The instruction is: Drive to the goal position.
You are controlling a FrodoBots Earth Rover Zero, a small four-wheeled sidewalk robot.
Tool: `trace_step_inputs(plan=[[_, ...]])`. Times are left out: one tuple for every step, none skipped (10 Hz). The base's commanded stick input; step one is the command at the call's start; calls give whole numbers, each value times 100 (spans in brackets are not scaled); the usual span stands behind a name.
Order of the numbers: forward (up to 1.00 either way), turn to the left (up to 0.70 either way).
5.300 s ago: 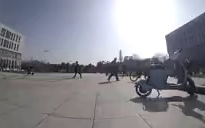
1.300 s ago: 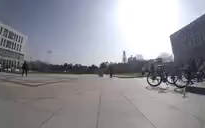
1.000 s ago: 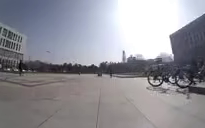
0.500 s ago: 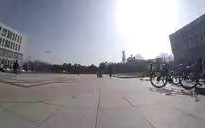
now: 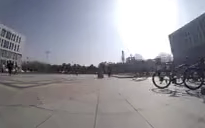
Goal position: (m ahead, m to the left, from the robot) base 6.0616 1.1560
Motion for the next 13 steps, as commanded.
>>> trace_step_inputs(plan=[[50,0],[50,0],[50,0],[50,0],[50,0],[50,0],[50,0],[50,0],[50,0],[50,0],[50,0],[50,0],[50,0]])
